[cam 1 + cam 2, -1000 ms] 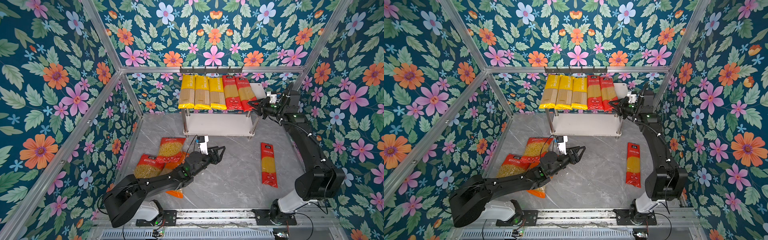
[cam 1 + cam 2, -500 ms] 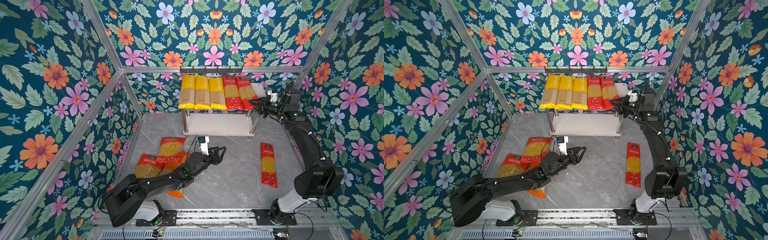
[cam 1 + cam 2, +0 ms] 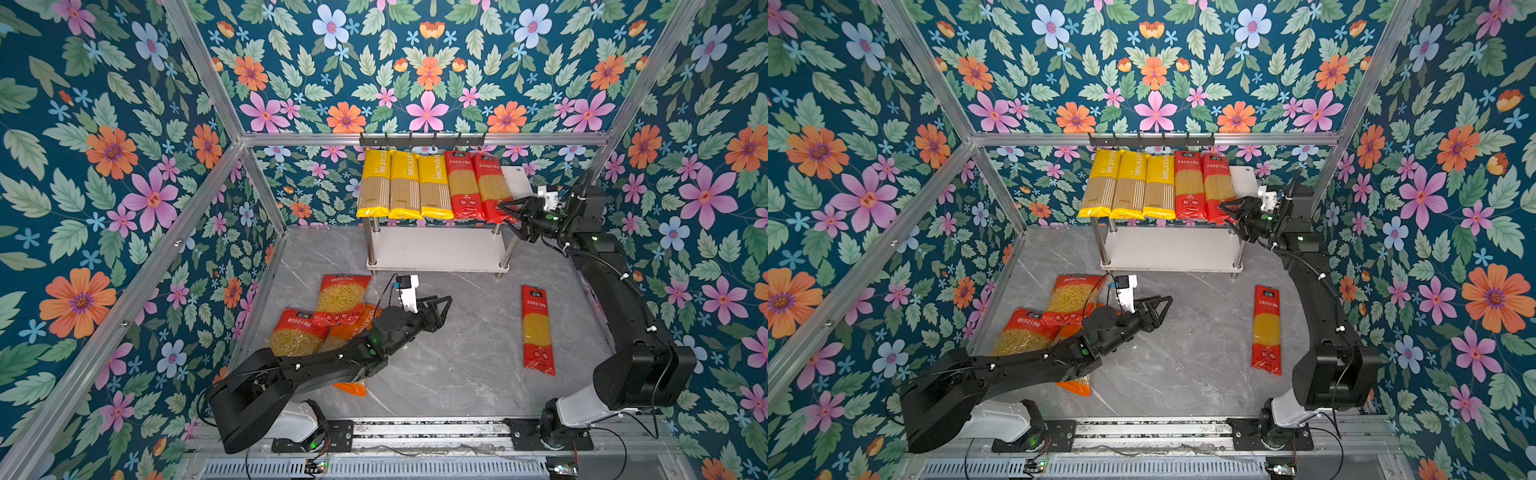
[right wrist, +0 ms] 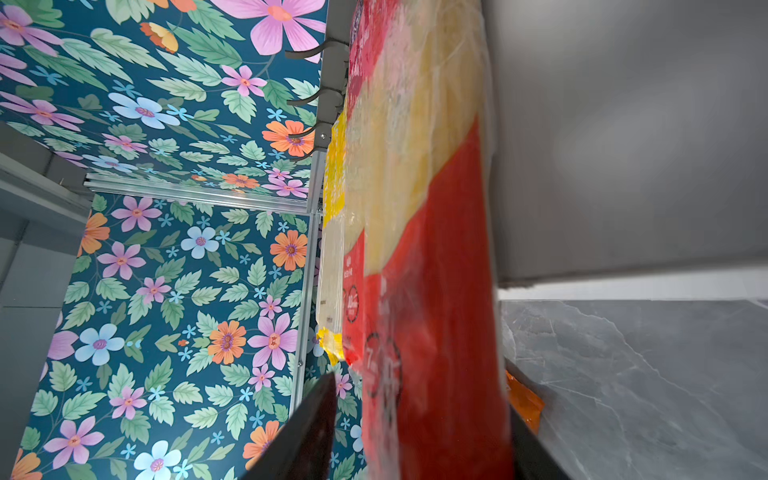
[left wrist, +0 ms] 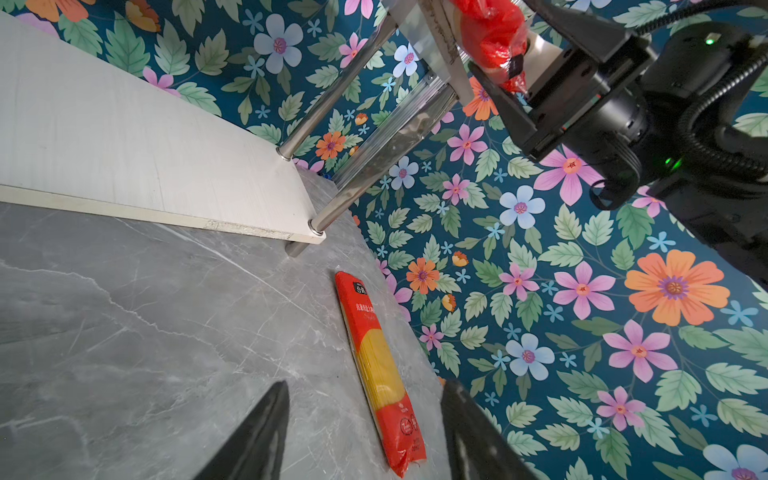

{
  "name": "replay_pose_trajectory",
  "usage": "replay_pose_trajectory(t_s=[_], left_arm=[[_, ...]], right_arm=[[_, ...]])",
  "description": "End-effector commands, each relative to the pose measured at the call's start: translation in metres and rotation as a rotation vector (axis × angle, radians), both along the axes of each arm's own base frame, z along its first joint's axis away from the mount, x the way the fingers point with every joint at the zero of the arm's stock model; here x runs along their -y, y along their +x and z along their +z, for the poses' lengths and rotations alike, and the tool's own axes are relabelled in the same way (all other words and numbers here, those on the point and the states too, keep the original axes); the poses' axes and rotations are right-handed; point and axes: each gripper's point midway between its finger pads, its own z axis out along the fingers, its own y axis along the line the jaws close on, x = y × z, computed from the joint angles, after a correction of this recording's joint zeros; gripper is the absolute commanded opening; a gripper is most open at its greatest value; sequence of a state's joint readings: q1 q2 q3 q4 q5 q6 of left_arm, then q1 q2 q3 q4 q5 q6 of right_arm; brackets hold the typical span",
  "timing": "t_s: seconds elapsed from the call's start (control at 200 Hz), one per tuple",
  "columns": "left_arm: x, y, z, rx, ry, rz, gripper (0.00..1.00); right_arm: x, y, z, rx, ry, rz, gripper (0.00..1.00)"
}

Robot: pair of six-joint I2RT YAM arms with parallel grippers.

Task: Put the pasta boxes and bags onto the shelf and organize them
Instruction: 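Open the right gripper and lower it toward the last red pack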

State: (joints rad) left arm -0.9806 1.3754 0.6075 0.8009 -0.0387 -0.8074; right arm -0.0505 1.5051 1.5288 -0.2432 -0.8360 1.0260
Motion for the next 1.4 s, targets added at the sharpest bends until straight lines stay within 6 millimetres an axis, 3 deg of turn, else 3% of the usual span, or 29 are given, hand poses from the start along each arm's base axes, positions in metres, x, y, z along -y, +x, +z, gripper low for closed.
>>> replay_pose_trajectory(t_s=[0.0, 0.215, 0.345, 0.47, 0.59, 0.78, 0.915, 1.035, 1.155, 1.275, 1.365, 1.395], left_arm=[[0.002, 0.001, 0.009, 0.032, -0.028, -0.002, 0.61], [0.008, 0.001, 0.003, 0.036, -0.024, -0.02, 0.61], [0.016, 0.002, 0.0, 0.034, -0.02, -0.042, 0.61], [0.023, 0.002, -0.004, 0.027, -0.015, -0.065, 0.61], [0.026, 0.002, -0.005, 0.024, -0.013, -0.073, 0.61], [0.021, 0.0, -0.003, 0.029, -0.014, -0.059, 0.61], [0.019, 0.0, -0.003, 0.03, -0.013, -0.053, 0.61], [0.02, 0.0, -0.003, 0.029, -0.011, -0.053, 0.6], [0.022, 0.0, -0.006, 0.027, -0.003, -0.061, 0.6], [0.022, 0.0, -0.016, 0.024, 0.019, -0.057, 0.6], [0.028, 0.0, -0.025, 0.029, 0.053, -0.064, 0.6], [0.032, -0.002, -0.029, 0.033, 0.069, -0.07, 0.6]], right_arm=[[0.001, -0.016, 0.007, 0.041, 0.017, 0.04, 0.6], [0.015, -0.049, -0.019, 0.003, 0.036, 0.019, 0.63], [0.014, -0.062, -0.04, -0.024, 0.059, 0.004, 0.54], [0.003, -0.066, -0.033, -0.002, 0.065, 0.02, 0.45], [-0.001, -0.057, -0.019, 0.026, 0.057, 0.014, 0.35], [0.004, -0.022, -0.001, 0.039, 0.053, -0.013, 0.16], [0.0, -0.011, 0.007, 0.048, 0.061, 0.01, 0.12], [-0.001, -0.015, 0.001, 0.055, 0.033, 0.019, 0.12], [-0.004, -0.039, -0.015, 0.041, 0.013, 0.061, 0.28], [0.006, -0.072, -0.04, 0.006, -0.038, 0.032, 0.42], [0.022, -0.094, -0.085, -0.088, -0.099, -0.037, 0.47], [0.029, -0.1, -0.109, -0.148, -0.113, -0.064, 0.5]])
